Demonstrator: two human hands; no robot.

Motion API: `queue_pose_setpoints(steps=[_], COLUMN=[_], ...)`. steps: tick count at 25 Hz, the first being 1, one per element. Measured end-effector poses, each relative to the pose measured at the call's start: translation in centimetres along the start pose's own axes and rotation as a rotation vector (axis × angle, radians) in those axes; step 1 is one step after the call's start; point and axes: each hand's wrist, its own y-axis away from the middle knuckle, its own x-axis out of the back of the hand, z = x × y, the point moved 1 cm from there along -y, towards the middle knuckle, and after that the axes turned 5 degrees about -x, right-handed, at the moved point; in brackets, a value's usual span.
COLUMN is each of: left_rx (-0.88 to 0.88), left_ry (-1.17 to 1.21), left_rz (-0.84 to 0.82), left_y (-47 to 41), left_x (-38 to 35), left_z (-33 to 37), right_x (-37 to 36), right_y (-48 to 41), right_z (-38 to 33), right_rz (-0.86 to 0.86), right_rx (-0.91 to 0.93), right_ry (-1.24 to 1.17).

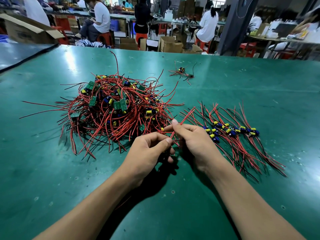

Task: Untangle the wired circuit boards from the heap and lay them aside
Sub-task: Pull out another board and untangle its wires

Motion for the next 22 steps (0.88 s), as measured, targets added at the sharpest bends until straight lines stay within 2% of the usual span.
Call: queue_pose_setpoints(steps=[4, 8, 11, 15, 18, 20, 22], left_rx=[-0.025, -0.049, -0.057, -0.057, -0.06, -0.044, -0.024], left_ry=[-0.062, -0.112, -0.15, -0.172, -0.153, -0.113, -0.08], left_rz=[-0.072, -0.125, -0.15, -0.171, -0.15, -0.113, -0.079], left_y=[0.1, 0.2, 0.3, 0.3, 0.4, 0.3, 0.2], left_x=[-0.2, -0.3, -0.4, -0.4, -0.3, -0.2, -0.2], left_z=[-0.2, -0.2, -0.2, -0.3, -0.4, -0.4, -0.5], right_x=[1.4, 2.2, 2.7, 2.9, 2.9, 2.5, 1.7], right_y=[-1.0, -1.2, -0.9, -0.5, -0.5, -0.5, -0.3], right_z=[-0.6, -1.3, -1.9, -2.4, -2.3, -1.9, -1.3], right_rz=[0.221, 0.274, 0.215, 0.024, 0.084, 0.136, 0.106], right_rx=[0.105, 0.043, -0.061, -0.205, -0.172, -0.067, 0.019], right_ry=[0.064, -0.193, -0.401, -0.614, -0.548, -0.347, -0.117])
